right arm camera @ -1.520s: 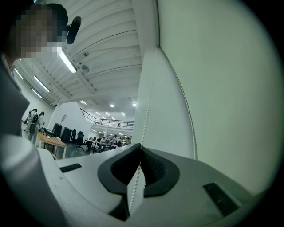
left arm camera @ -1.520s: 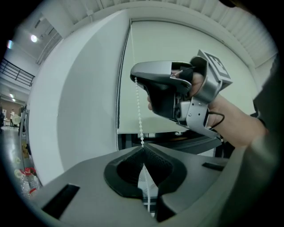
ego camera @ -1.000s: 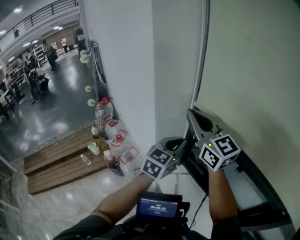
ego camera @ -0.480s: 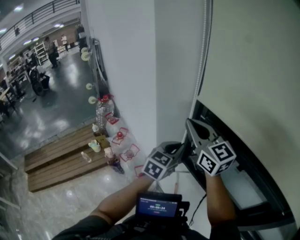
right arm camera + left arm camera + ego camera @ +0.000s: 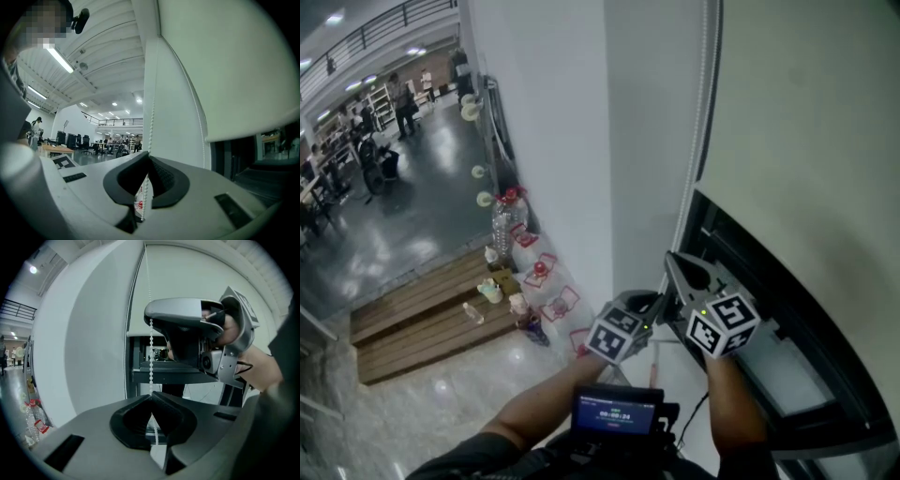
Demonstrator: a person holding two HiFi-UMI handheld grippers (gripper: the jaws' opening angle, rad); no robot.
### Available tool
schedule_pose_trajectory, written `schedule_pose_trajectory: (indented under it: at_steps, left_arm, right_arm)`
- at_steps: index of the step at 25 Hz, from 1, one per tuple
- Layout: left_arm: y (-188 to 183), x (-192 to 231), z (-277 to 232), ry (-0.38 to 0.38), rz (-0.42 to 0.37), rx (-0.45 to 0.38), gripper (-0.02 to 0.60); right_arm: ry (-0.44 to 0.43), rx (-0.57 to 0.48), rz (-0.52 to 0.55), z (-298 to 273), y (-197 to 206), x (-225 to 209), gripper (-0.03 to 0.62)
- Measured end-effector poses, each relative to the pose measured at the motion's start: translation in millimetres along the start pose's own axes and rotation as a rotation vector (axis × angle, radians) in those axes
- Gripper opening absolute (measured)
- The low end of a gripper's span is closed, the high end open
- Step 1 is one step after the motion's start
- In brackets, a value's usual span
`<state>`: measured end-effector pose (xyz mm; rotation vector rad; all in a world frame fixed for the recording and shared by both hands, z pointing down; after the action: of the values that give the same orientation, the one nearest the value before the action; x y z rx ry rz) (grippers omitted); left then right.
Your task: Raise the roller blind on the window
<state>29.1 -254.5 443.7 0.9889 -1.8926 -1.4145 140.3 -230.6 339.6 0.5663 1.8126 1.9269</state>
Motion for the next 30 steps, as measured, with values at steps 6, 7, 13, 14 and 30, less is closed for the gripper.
schedule_pose_trajectory:
  at_steps: [6,7,13,14,30]
  left_arm:
    - [19,3,-5,-0.020,0.008,0.028,-0.005]
    - [20,3,-6,-0.012,0.007,0.026,-0.005]
    - [20,9,-3,0.053,0.044,0.023,-0.002]
    - [19,12,0,0.058,0.048,0.026,0.005]
    - [-172,24,48,0.179,-0.063,-0.351,0.083]
  right_arm:
    - [0.012,0.036,-0.025,2,19,-2,0.000]
    - [0.015,0.035,-0.028,2,20,-4,0.000]
    - [0.030,0.042,-0.037,1,22,-13,0.000]
    - [0.034,0.041,-0.040,1,22,-14,0.000]
    - [0.009,0.028,-0.048,-3,25,-14,0.001]
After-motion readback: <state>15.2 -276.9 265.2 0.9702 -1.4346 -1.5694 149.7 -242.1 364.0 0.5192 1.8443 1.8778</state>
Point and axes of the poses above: the fingertips, and each gripper's own axes: z backward along the fingers, x to its left, y out of its underside, the point moved 9 cm from there along z, backward along the fingers, and after that the axes turned 1 degree about y, right-handed, at the moved point
